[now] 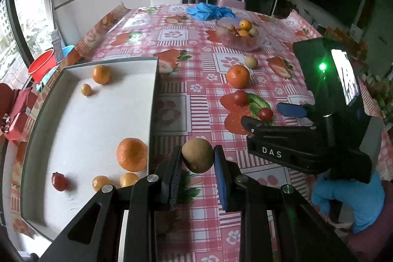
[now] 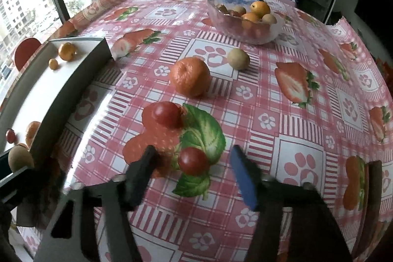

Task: Organize fruits
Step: 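Grasp a brown kiwi with the left tool while the right tool grasps a red cherry tomato, then carry the kiwi and red cherry tomato with both tools over the white tray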

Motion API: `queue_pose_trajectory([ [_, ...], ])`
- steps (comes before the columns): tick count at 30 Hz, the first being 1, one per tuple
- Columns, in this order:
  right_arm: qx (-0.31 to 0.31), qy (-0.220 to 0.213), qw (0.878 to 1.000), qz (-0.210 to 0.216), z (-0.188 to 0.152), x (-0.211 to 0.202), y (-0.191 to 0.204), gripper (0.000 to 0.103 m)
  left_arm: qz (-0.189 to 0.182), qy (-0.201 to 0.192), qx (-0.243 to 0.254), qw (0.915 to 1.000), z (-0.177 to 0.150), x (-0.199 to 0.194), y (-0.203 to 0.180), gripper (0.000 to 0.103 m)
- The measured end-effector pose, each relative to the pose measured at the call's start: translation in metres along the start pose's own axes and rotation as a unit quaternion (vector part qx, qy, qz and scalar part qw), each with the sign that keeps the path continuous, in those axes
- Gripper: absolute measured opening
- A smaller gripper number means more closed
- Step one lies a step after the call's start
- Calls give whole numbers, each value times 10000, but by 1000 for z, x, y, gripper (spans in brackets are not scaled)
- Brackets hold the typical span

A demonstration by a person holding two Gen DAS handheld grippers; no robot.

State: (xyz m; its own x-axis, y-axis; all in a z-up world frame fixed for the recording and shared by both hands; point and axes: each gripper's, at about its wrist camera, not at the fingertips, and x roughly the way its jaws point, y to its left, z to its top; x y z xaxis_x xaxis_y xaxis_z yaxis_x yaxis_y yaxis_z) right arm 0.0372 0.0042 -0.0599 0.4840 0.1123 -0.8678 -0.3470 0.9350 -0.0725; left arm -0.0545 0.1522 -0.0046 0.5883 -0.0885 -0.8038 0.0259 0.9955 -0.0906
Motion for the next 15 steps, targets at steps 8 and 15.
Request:
queue_pose_trajectory([
  [8, 585, 72, 9968, 540, -1, -7, -21, 24, -38, -63, -162, 9998, -3, -8, 12, 27],
  [15, 600, 8, 9955, 739, -4, -33, -16, 24, -42, -174, -282, 9994, -5, -17, 23, 27],
])
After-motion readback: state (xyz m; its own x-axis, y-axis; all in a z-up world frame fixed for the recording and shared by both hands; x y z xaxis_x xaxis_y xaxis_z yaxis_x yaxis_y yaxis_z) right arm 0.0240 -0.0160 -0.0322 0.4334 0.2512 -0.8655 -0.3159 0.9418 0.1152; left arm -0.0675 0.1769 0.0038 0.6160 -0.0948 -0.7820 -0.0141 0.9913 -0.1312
